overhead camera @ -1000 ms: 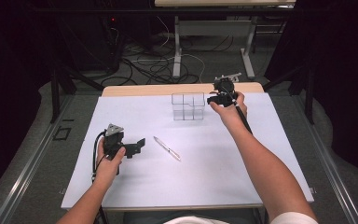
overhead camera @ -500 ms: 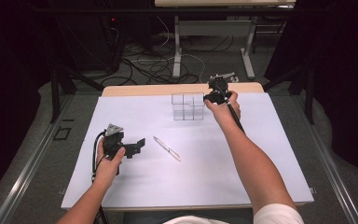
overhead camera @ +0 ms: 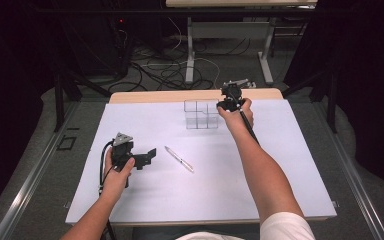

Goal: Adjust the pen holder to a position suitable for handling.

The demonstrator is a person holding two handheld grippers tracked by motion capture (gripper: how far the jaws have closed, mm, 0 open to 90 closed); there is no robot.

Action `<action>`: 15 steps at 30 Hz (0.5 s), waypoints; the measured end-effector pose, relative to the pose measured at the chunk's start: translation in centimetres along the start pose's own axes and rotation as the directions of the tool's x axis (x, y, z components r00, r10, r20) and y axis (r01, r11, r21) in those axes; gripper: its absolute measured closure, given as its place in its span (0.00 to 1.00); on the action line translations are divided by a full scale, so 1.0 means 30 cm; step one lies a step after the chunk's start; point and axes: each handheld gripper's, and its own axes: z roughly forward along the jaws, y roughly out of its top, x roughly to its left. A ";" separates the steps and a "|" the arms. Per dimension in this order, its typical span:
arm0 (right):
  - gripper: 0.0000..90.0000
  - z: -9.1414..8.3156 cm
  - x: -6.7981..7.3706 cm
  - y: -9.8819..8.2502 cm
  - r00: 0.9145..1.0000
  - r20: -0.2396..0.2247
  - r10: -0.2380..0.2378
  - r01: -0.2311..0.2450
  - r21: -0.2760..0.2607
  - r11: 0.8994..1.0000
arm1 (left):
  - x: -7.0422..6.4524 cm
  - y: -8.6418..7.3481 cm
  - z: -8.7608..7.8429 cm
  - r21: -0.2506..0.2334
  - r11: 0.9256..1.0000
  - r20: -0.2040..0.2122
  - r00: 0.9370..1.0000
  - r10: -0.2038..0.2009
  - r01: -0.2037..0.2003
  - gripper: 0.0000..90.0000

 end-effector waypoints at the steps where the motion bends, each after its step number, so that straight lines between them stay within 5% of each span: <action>1: 0.73 0.006 0.001 -0.001 1.000 0.003 0.005 -0.005 -0.003 1.000 | 0.000 0.000 -0.001 -0.001 1.000 -0.002 1.000 -0.003 0.003 0.00; 15: 0.82 0.069 0.031 -0.017 1.000 0.027 0.003 -0.004 0.022 1.000 | -0.001 -0.001 0.003 0.009 1.000 0.001 1.000 0.000 0.000 0.00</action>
